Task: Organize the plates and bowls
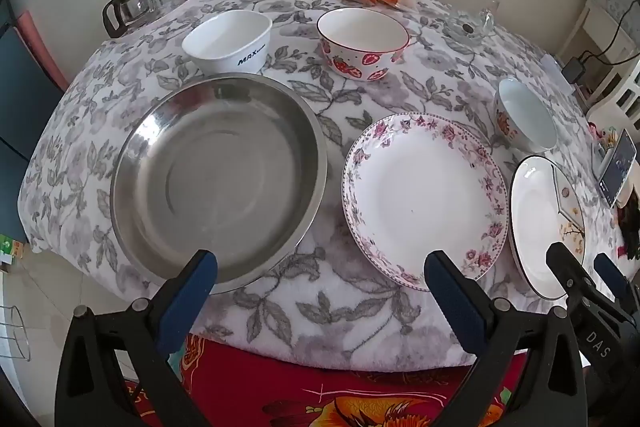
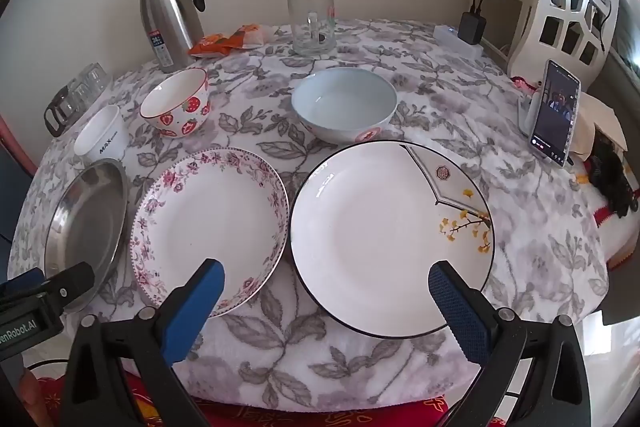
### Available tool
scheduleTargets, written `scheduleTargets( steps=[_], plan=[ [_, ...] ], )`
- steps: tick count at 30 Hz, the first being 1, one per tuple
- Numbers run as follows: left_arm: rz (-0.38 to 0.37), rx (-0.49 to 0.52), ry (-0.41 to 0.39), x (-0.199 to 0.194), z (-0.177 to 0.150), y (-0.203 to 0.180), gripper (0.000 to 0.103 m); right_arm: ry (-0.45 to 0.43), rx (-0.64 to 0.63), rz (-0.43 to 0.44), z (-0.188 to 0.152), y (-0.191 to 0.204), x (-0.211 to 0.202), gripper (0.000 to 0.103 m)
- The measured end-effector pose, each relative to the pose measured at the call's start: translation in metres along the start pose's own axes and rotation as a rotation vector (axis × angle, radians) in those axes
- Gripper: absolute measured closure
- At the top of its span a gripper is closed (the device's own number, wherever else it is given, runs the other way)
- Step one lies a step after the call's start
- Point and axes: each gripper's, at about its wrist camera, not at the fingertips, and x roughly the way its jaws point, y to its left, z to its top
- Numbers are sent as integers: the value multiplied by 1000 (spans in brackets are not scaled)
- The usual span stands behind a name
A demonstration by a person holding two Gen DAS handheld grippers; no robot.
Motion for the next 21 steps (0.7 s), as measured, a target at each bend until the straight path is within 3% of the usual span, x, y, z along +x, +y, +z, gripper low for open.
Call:
scheduleTargets(
  steps=[21],
  plan=[
    [-10, -19, 24, 6, -2, 3, 0, 10, 6, 9, 0, -1, 2, 0]
  ],
)
